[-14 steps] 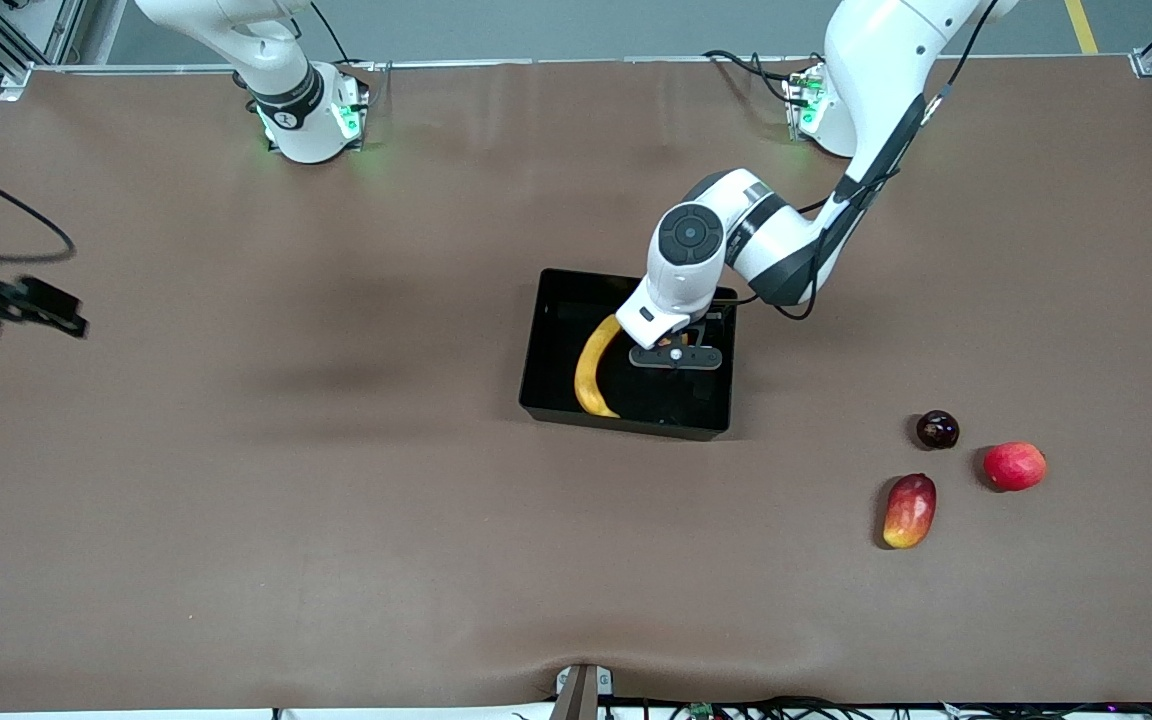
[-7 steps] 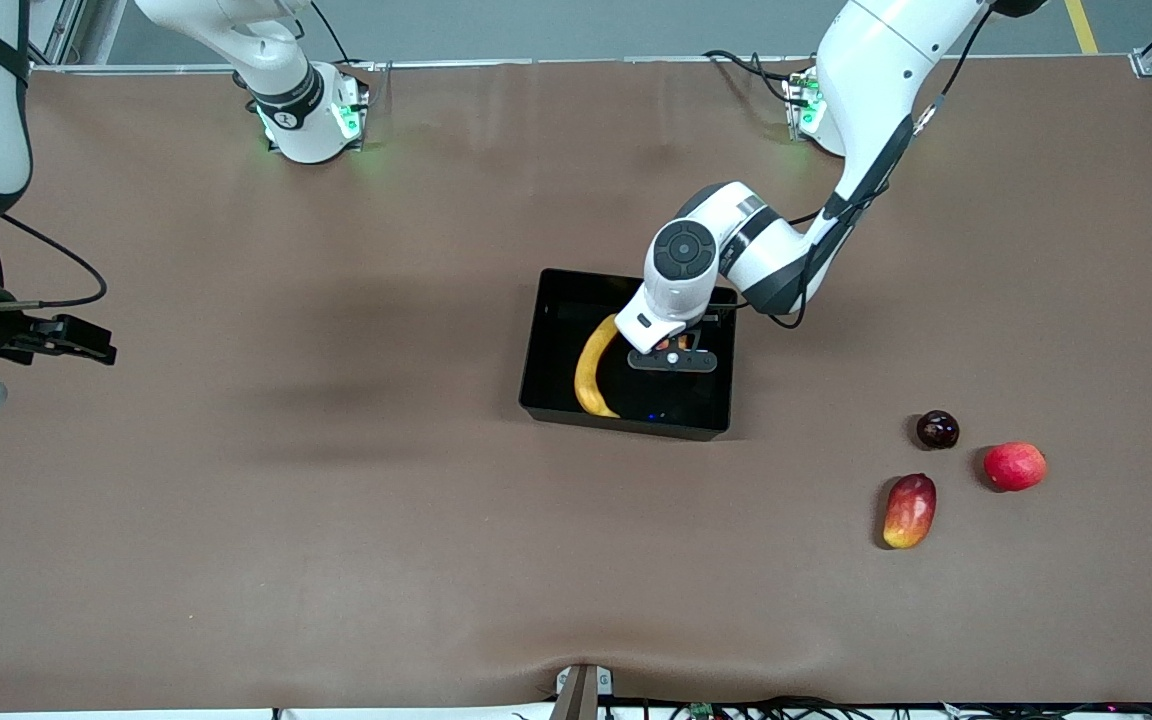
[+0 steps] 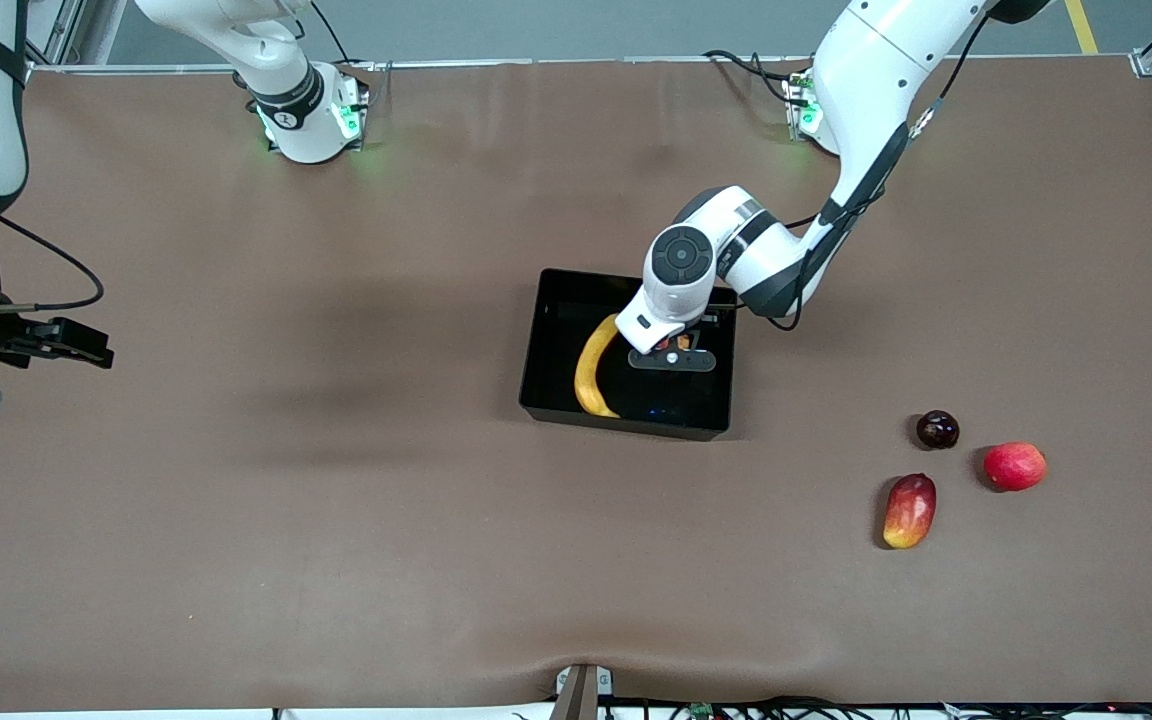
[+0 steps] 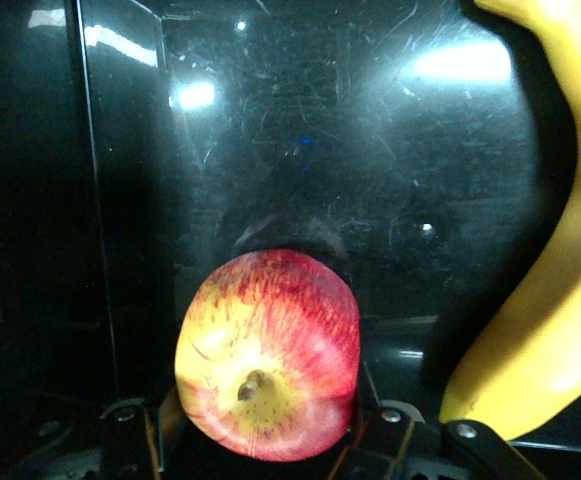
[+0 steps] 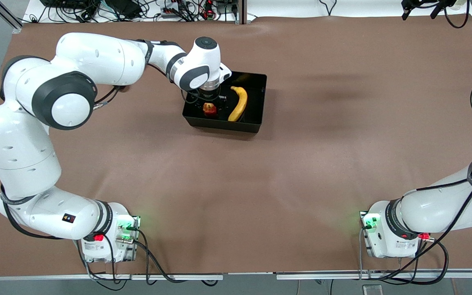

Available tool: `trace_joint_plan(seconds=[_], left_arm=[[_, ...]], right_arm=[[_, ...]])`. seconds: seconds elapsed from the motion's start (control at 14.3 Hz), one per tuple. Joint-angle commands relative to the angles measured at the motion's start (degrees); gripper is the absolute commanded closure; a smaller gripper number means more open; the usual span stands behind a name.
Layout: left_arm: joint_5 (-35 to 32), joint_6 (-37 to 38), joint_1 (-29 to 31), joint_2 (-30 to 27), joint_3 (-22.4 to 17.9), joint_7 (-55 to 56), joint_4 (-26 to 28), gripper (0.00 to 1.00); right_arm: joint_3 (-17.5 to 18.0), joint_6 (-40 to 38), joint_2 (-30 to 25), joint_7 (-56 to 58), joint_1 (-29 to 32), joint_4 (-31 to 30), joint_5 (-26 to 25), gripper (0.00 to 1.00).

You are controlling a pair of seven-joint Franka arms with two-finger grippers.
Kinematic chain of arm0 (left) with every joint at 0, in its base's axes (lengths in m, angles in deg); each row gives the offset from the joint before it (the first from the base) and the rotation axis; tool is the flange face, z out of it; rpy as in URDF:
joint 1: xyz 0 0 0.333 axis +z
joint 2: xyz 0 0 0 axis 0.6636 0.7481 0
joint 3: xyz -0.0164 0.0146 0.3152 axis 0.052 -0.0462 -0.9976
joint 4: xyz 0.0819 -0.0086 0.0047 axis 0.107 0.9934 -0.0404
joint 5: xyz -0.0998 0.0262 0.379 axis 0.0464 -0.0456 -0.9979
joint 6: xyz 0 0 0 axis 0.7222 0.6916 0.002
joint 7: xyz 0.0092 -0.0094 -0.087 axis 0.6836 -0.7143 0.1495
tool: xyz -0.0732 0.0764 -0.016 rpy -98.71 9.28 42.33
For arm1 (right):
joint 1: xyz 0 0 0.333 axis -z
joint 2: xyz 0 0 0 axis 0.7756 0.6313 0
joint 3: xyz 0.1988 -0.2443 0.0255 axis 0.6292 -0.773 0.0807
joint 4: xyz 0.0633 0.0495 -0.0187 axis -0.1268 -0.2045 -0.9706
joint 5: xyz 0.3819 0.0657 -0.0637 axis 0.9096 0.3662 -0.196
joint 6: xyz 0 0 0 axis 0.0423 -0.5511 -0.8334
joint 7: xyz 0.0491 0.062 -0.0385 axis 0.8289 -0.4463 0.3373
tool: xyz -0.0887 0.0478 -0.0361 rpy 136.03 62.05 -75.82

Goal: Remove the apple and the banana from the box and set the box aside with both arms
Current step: 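Grasp the red apple with the left gripper while the right gripper moves in, then carry the apple beside the mango and release it with the left gripper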

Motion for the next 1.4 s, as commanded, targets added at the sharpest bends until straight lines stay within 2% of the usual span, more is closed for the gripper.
trace_joint_plan(seconds=[0.0, 0.49, 0.63, 0.91, 1.26, 1.33], left_arm=[[-1.4, 2.1, -0.1, -2.3, 0.2, 0.3, -1.8, 1.00], [-1.3, 17.3, 1.5, -10.1, -0.1, -0.9, -13.4, 1.00], [-1.2, 19.7, 4.9, -12.2, -0.3, -4.8, -14.9, 1.00], [-0.6, 21.1, 13.8, -14.1, 0.0, -16.2, -14.8, 1.00], [-1.5, 19.6, 22.2, -10.9, -0.5, -29.5, -15.0, 1.00], [-1.4, 17.9, 24.3, -9.9, -0.5, -32.1, -15.0, 1.00]], right_arm=[[0.0, -0.8, 1.3, 0.1, 1.3, 1.1, 2.9, 0.00], [0.0, -1.7, 2.7, -0.3, 1.4, 1.0, 3.0, 0.00], [0.0, -2.1, 2.7, -0.2, 1.0, 1.0, 3.0, 0.00], [0.1, -2.9, 2.8, -0.3, 0.8, 0.9, 3.2, 0.00], [0.2, -3.0, 2.9, -0.3, 0.3, 0.9, 3.6, 0.00], [0.2, -3.6, 2.9, -0.4, 0.2, 0.9, 5.1, 0.00]])
